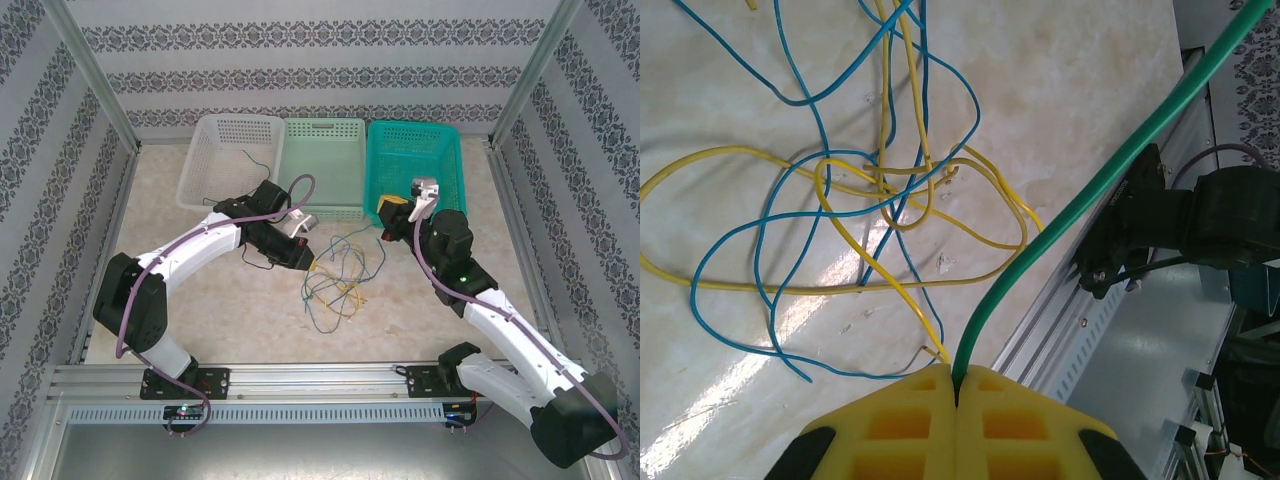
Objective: Untangle the cables
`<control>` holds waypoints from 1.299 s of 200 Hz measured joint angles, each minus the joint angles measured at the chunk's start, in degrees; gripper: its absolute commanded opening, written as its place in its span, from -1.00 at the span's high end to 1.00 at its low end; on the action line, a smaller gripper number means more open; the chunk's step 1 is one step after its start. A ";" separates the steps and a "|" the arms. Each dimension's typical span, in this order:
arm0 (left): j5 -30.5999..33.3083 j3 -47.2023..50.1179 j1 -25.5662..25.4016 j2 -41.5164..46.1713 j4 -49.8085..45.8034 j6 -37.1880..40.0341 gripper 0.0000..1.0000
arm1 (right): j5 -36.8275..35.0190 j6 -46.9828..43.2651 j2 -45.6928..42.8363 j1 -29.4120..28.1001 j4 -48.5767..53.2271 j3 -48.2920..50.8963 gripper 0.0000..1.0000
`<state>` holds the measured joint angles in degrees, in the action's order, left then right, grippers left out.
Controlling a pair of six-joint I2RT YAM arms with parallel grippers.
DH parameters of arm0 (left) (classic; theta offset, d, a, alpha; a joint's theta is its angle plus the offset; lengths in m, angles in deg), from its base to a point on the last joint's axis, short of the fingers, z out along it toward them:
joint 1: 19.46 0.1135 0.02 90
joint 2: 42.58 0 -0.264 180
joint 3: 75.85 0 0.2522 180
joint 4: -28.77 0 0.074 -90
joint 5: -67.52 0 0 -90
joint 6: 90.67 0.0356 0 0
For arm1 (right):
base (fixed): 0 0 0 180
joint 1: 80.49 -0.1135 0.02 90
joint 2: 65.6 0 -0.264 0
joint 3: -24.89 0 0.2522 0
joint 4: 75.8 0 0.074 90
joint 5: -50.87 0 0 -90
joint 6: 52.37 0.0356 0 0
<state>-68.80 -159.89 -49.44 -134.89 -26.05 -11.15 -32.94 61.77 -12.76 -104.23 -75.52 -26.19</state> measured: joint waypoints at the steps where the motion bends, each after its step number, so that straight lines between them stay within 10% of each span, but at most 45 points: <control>1: 0.09 0.00 0.00 0.02 0.00 0.00 1.00 | -0.07 -0.07 0.04 0.00 -0.04 -0.02 0.10; 13: 0.96 -0.02 0.15 0.15 -0.13 -0.17 1.00 | -1.05 0.15 1.03 -0.13 0.13 -0.63 -0.57; 38: 4.83 -0.87 2.27 0.57 -1.88 -1.09 1.00 | -5.35 -0.37 1.70 -1.40 2.14 -2.38 -0.74; 125: 27.56 -20.24 21.20 -1.22 -7.96 -2.40 1.00 | -11.98 -0.70 -2.03 -1.64 11.43 -2.27 -0.74; 226: 38.47 -51.54 31.08 -36.28 -14.03 -0.61 1.00 | -13.73 0.48 -7.54 -1.64 19.34 0.57 -0.71; 260: 39.56 -54.01 32.46 -39.58 -15.39 -0.52 0.36 | -13.97 1.66 -8.33 -1.64 21.07 1.18 -0.68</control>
<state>-29.24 -213.90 -16.98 -174.48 -41.44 -11.68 -46.90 63.43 -21.08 -105.87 -54.45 -25.01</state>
